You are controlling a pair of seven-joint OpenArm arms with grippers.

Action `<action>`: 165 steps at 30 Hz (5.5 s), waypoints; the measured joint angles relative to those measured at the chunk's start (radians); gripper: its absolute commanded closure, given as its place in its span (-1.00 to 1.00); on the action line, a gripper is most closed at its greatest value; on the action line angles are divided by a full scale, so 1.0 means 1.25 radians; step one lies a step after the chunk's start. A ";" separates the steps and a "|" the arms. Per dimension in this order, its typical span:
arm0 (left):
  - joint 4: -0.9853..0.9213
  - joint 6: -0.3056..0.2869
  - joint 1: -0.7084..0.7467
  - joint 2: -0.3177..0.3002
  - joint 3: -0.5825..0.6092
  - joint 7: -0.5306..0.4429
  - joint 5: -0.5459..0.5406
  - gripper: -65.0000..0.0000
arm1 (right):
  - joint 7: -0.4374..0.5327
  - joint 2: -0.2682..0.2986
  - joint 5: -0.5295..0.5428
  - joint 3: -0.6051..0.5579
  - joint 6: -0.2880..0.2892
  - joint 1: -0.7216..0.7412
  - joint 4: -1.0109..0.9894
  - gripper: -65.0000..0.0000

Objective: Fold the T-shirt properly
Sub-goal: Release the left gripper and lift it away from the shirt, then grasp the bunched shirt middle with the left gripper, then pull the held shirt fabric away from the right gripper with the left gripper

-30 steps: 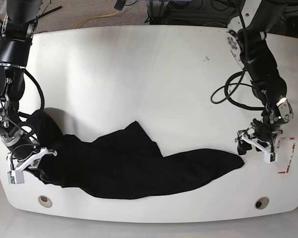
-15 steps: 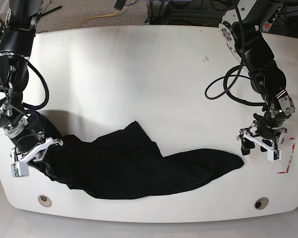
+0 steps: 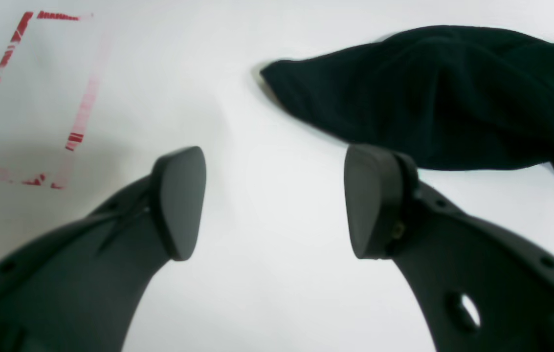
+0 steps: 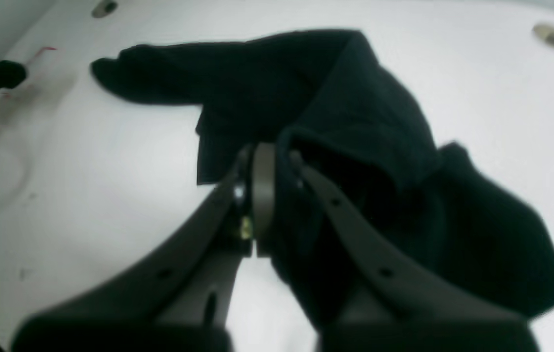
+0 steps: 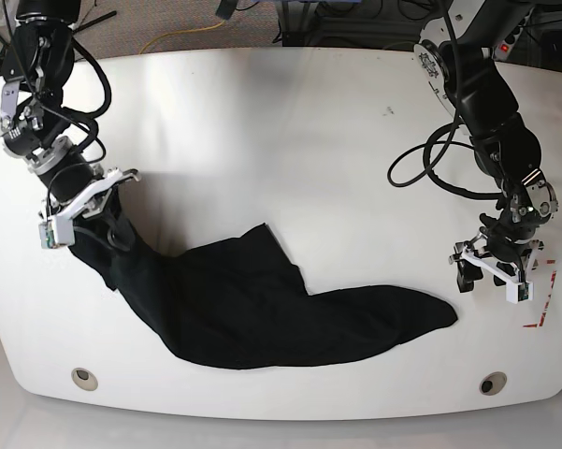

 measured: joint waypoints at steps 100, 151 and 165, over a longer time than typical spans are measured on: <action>0.168 0.156 0.206 -0.162 0.851 -0.085 -0.420 0.12 | -0.002 -0.005 0.105 0.110 0.019 -0.144 -0.005 1.00; -0.305 0.313 -0.040 0.096 0.807 -0.152 -0.472 1.00 | -0.002 -0.024 0.104 0.110 0.019 -0.125 -0.016 1.00; 0.092 0.313 0.219 -0.156 0.808 -0.147 -0.473 1.00 | -0.001 -0.026 0.103 0.110 0.020 -0.125 -0.016 1.00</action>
